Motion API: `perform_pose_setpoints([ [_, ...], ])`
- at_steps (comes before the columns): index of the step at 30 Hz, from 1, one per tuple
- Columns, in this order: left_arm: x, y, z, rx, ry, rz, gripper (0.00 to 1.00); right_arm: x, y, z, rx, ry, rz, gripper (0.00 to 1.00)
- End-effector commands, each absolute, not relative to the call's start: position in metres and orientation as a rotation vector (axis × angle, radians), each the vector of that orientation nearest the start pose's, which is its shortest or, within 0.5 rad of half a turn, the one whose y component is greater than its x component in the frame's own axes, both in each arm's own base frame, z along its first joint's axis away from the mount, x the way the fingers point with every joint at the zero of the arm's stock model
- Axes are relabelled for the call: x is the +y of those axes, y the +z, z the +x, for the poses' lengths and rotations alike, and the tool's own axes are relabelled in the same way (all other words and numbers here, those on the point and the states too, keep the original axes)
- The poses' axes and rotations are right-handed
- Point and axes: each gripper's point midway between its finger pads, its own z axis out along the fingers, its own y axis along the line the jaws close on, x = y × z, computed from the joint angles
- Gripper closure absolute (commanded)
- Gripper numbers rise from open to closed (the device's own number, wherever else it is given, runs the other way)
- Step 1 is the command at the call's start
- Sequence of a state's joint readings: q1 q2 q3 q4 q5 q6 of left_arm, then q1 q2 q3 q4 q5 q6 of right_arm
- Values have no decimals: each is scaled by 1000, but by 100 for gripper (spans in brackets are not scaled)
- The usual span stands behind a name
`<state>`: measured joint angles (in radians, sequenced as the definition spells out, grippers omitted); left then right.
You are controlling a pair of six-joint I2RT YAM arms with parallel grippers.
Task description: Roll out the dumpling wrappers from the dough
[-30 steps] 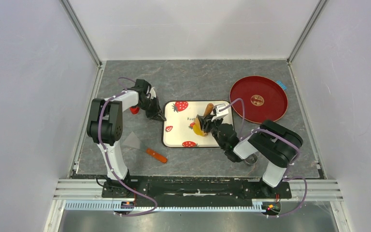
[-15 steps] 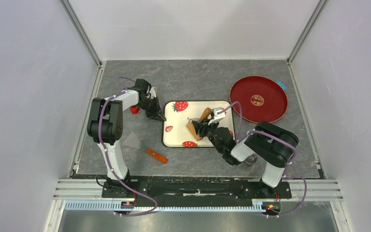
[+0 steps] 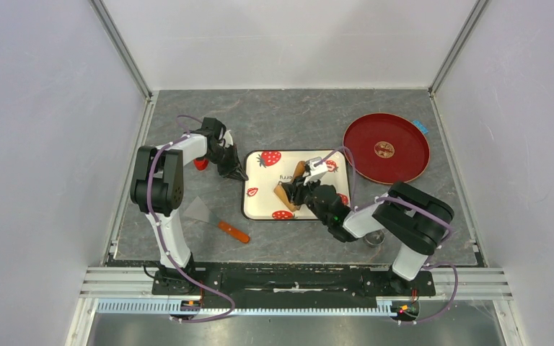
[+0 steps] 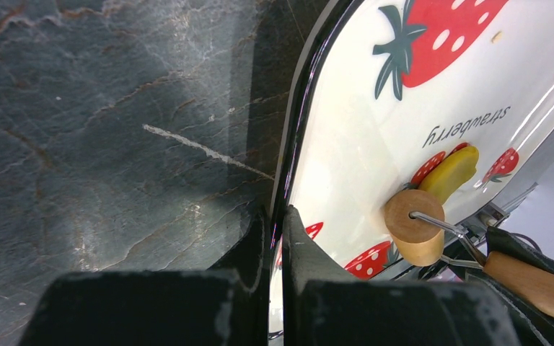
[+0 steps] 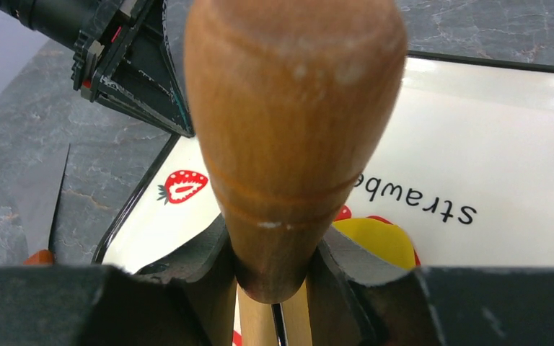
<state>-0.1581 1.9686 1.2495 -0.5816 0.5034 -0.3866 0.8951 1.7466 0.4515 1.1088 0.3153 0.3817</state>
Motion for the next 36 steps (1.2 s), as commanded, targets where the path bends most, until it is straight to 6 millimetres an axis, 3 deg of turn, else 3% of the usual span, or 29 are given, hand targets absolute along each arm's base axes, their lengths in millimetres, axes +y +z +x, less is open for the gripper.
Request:
perform_pose_setpoints([
  [1,-155,-8,340,2964,-758,-200,98,272,-20,256,2142,366,-553,100],
  [5,-156,-9,339,2965,-761,-201,98,307,38,280,2016,464,-516,100],
  [8,-156,-8,339,2965,-762,-201,98,320,78,296,1933,485,-480,100],
  [13,-156,-9,339,2969,-764,-201,98,316,123,319,1849,502,-396,100],
  [18,-156,-8,340,2966,-768,-201,98,299,144,336,1808,516,-326,100],
  [27,-156,-10,340,2970,-768,-202,98,275,146,369,1798,468,-256,100],
  [36,-157,-10,339,2973,-770,-201,98,265,104,378,1836,405,-226,100],
])
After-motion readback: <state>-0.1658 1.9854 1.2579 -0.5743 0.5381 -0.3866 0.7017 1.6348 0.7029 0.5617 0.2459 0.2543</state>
